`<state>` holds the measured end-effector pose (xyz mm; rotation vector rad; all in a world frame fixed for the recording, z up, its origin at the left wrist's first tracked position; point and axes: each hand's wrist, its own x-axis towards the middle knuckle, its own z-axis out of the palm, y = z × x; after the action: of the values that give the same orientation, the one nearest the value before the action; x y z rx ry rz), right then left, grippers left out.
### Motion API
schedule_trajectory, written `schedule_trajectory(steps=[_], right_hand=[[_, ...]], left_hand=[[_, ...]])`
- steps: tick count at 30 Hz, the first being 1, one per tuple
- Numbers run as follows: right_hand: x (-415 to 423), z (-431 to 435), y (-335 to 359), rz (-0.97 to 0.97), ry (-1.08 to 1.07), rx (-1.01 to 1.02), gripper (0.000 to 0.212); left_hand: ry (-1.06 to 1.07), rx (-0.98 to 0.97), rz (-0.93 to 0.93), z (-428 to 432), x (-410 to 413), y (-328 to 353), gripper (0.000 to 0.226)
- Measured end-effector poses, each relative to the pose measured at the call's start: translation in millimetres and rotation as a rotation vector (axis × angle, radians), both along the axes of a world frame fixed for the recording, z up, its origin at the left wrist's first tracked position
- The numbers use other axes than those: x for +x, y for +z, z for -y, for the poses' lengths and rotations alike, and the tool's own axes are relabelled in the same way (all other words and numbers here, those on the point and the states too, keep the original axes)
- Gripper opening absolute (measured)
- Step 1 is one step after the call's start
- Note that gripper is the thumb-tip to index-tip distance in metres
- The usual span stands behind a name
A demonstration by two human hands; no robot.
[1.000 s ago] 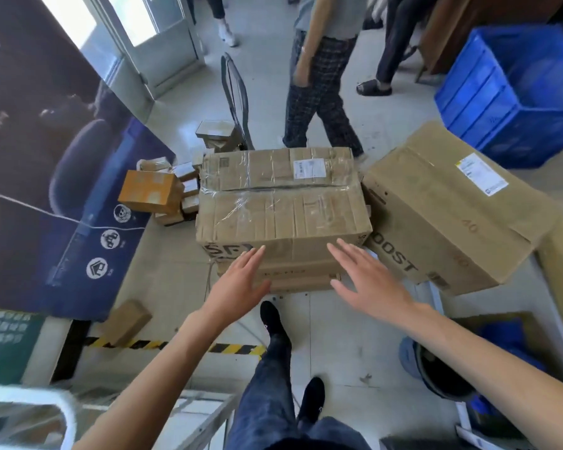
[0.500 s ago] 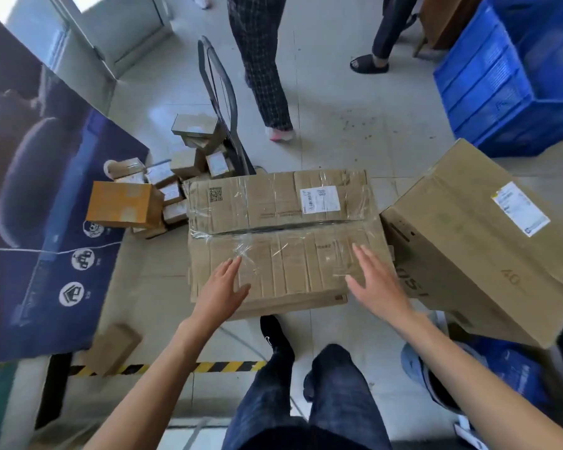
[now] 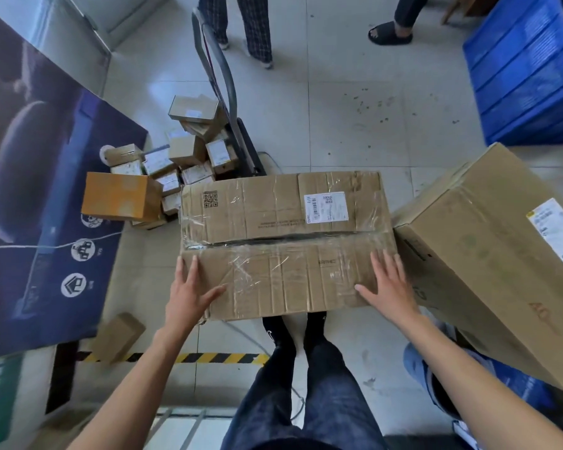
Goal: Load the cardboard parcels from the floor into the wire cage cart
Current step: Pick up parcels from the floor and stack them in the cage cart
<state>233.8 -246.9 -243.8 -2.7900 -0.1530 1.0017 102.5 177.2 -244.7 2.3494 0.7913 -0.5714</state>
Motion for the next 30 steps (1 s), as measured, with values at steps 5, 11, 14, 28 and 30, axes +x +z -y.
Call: schedule_trajectory(steps=[5,11,14,28,30], right_hand=[[0.5,12.0,-7.2,-0.065,-0.215,0.1,0.117],[15.1,16.5,-8.9,-0.171,-0.325,0.167,0.131],[18.9,16.8,-7.1,-0.217,-0.347,0.163,0.135],[1.2,-5.0,28.7,-0.086,-0.253,0.264,0.128],[0.5,-13.5,37.6,-0.06,-0.231,0.29,0.129]], left_hand=[[0.071,-0.113,0.064,-1.6,-3.5,-8.9,0.122],[0.349,-0.234,0.095,1.4,-12.9,-23.3,0.135],[0.399,-0.343,0.121,2.4,-12.2,-21.0,0.141],[0.41,-0.262,0.274,-18.9,-44.7,24.5,0.122],[0.451,-0.225,0.316,-26.6,-59.1,36.9,0.121]])
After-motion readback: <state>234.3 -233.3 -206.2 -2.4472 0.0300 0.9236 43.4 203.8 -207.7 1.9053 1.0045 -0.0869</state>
